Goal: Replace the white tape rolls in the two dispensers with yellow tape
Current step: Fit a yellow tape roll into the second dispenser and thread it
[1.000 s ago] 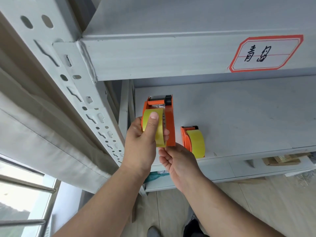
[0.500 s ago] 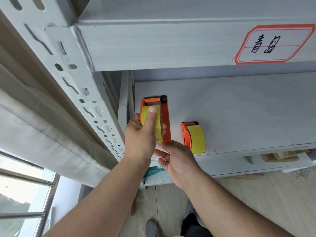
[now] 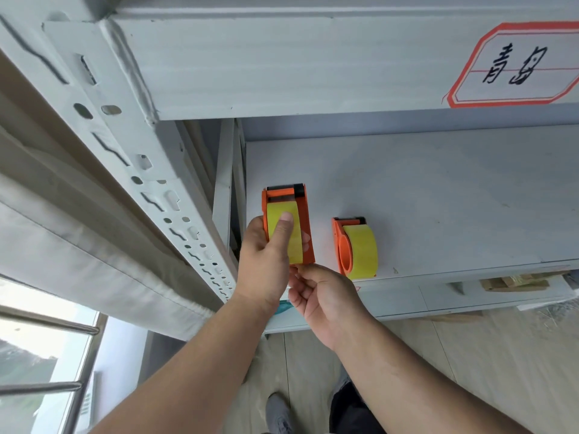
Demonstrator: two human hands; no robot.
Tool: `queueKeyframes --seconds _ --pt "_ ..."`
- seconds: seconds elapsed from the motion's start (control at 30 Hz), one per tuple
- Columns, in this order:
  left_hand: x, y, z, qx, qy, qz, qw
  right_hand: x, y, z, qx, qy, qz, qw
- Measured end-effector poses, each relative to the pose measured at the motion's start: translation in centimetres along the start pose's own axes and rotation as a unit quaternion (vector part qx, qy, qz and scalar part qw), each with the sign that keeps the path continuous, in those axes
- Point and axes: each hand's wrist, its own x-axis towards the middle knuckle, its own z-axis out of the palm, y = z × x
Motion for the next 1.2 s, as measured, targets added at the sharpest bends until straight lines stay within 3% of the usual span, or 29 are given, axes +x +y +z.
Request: queueKeyframes --seconds 0.4,1.2 --pt "3.2 -6.4 0.5 0.018 0.014 -0.088 0.996 5.7 2.6 -1.6 0.01 0.131 0.072 0.989" --pt "6.7 -10.6 -1.3 0.086 0.034 -0.099 0.991 8.9 3.6 -1.1 -0.033 0.164 0.113 0.979"
